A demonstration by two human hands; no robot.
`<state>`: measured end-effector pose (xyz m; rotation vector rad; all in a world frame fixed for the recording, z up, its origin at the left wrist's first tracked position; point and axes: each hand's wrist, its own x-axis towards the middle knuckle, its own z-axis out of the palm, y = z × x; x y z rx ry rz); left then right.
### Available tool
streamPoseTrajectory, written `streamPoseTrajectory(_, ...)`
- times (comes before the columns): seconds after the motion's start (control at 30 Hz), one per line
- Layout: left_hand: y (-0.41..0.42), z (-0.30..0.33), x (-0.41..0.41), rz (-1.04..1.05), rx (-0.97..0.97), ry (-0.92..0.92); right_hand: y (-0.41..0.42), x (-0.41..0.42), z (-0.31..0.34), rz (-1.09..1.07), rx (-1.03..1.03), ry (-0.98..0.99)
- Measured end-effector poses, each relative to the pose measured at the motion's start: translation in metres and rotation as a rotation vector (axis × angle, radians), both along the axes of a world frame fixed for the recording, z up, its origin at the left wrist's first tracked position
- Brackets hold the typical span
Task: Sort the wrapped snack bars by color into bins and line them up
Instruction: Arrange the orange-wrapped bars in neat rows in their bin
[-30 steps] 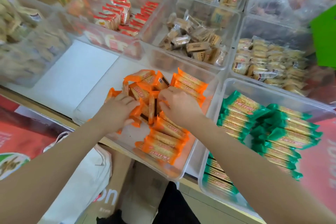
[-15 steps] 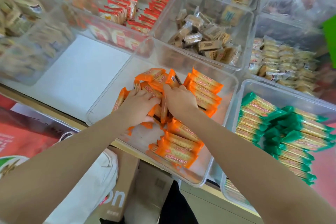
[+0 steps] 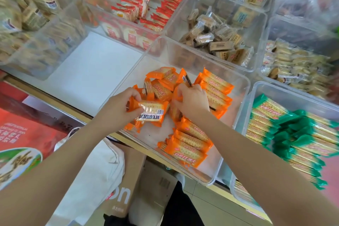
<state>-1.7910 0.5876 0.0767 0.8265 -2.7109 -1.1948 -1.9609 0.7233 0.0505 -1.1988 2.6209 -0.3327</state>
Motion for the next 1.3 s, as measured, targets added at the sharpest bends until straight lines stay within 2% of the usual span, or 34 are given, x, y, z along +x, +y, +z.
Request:
streamPoseTrajectory(0.07,0.001,0.001,0.002,0.074,0.100,0.046,0.014,0.001,0.005,-0.090,-0.255,-0.128)
streamPoseTrajectory(0.17,0.005,0.006,0.001,0.252,0.389,0.201,0.036,0.008,0.025,-0.262,-0.637,-0.604)
streamPoseTrajectory(0.23,0.011,0.012,-0.001,0.327,0.507,0.253,0.047,0.011,0.035,-0.372,-0.802,-0.841)
streamPoseTrajectory(0.3,0.017,0.017,-0.004,0.252,0.534,0.283,0.054,0.015,0.042,-0.470,-0.870,-0.997)
streamPoseTrajectory(0.37,0.023,0.023,-0.003,0.093,0.528,0.317,0.060,0.019,0.048,-0.555,-0.890,-1.124)
streamPoseTrajectory(0.43,0.029,0.030,-0.001,-0.123,0.413,0.357,0.068,0.021,0.050,-0.639,-0.882,-1.232)
streamPoseTrajectory(0.53,0.036,0.035,0.003,-0.409,0.004,0.518,0.075,0.029,0.052,-0.763,-0.851,-1.411)
streamPoseTrajectory(0.67,0.042,0.033,0.007,-0.439,-0.452,0.738,0.073,0.051,0.051,-0.844,-0.777,-1.617)
streamPoseTrajectory(0.73,0.046,0.024,0.009,-0.489,-0.566,0.793,0.069,0.059,0.052,-0.845,-0.785,-1.675)
streamPoseTrajectory(0.8,0.051,0.015,0.010,-0.525,-0.589,0.770,0.065,0.063,0.055,-0.853,-0.799,-1.709)
streamPoseTrajectory(0.9,0.061,0.008,0.015,-0.578,-0.493,0.637,0.062,0.064,0.057,-0.885,-0.801,-1.683)
streamPoseTrajectory(0.97,0.070,0.013,0.019,-0.538,-0.213,0.502,0.062,0.063,0.053,-0.891,-0.790,-1.632)
streamPoseTrajectory(1.03,0.082,0.024,0.019,-0.322,0.173,0.399,0.062,0.061,0.050,-0.849,-0.800,-1.562)
streamPoseTrajectory(1.1,0.089,0.029,0.011,-0.097,0.386,0.280,0.063,0.059,0.047,-0.798,-0.846,-1.493)
streamPoseTrajectory(1.2,0.090,0.029,-0.006,-0.014,0.478,0.134,0.066,0.062,0.053,-0.692,-0.905,-1.435)
streamPoseTrajectory(1.3,0.093,0.027,-0.013,-0.041,0.474,0.168,0.072,0.063,0.055,-0.595,-0.887,-1.435)
